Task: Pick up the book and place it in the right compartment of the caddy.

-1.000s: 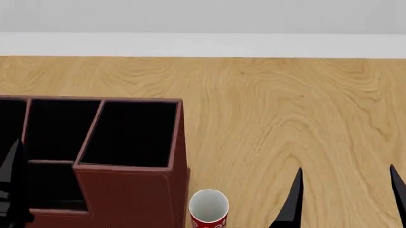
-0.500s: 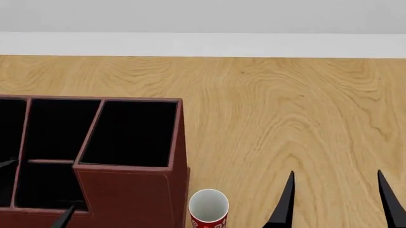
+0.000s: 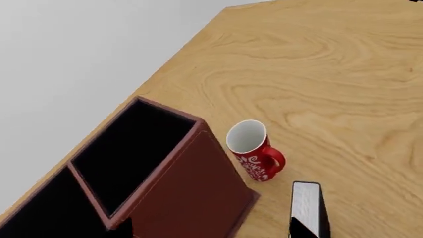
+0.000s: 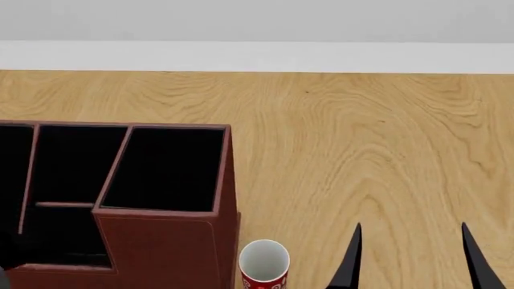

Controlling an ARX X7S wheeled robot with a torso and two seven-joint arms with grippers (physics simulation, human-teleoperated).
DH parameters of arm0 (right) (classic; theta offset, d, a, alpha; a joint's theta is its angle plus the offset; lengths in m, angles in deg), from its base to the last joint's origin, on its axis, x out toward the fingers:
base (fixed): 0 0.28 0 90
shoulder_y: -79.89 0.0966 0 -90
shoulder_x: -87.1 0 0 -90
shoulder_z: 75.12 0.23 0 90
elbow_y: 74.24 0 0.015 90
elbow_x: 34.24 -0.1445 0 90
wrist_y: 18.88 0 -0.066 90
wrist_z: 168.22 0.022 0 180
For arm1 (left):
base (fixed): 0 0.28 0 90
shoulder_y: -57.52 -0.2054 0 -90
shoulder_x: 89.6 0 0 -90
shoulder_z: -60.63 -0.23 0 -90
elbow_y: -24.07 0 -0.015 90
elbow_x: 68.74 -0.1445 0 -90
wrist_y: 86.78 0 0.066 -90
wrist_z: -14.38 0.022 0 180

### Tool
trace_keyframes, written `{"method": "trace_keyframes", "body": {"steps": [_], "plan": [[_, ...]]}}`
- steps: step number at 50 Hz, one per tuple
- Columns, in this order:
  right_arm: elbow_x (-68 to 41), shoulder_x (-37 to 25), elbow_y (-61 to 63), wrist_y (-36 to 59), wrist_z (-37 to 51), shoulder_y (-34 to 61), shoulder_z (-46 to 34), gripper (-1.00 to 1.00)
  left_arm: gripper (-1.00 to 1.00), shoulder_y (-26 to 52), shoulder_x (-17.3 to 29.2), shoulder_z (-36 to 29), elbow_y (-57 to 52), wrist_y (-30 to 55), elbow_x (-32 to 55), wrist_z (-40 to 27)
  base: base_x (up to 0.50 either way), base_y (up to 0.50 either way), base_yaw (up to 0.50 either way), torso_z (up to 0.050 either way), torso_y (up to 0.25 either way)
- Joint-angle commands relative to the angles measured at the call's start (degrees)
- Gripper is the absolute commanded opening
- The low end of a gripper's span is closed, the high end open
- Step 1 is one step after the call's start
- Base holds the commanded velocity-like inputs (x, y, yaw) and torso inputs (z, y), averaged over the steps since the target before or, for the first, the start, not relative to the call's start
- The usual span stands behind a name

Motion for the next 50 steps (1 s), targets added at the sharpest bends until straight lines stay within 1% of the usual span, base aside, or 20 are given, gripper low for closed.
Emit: {"method": "trace_keyframes", "body": {"steps": [1,7,14,19,24,36,40,43,50], "plan": [[-0.2,-0.4,-1.0,-1.8,0.2,-1.1,0.2,1.0,1.0,4.3,-1.9,-5.8,-4.8,4.9,2.6,0.0,0.0,0.0,0.0,0.0,0.0],[-0.5,-0.5,-1.8,-2.6,0.1,-1.2,0.3,1.0,1.0,6.8,-4.0,-9.3,-3.6,6.7,2.7,0.6,0.0,0.0,0.0,0.0,0.0],[-0.3,-0.4,-2.1,-2.9,0.3,-1.2,0.1,1.0,1.0,7.9,-4.5,-11.9,-3.5,7.1,3.0,1.0,0.0,0.0,0.0,0.0,0.0],[-0.3,-0.4,-2.2,-2.8,0.4,-1.0,-0.2,1.0,1.0,7.5,-4.3,-13.7,-1.2,5.2,0.5,1.9,0.0,0.0,0.0,0.0,0.0],[-0.3,-0.5,-1.9,-2.3,0.4,-0.8,-0.4,1.0,1.0,7.0,-4.2,-15.6,4.0,2.4,-3.2,3.0,0.0,0.0,0.0,0.0,0.0],[-0.5,-0.8,-1.2,-1.7,0.6,-1.3,-0.2,1.0,1.0,5.8,-5.1,-16.0,8.9,1.2,-3.7,3.1,0.0,0.0,0.0,0.0,0.0],[-0.7,-1.0,-1.2,-2.2,0.6,-1.9,0.0,1.0,1.0,5.4,-6.0,-14.0,8.0,4.0,0.9,2.7,0.0,0.0,0.0,0.0,0.0],[-0.8,-1.1,-1.3,-2.5,0.7,-2.2,0.2,1.0,1.0,5.4,-6.1,-14.9,7.8,4.1,0.4,2.6,0.0,0.0,0.0,0.0,0.0],[-1.0,-1.2,-1.3,-2.8,0.7,-2.7,0.2,1.0,1.0,6.4,-7.2,-14.9,4.4,6.2,2.5,1.1,0.0,0.0,0.0,0.0,0.0]]}}
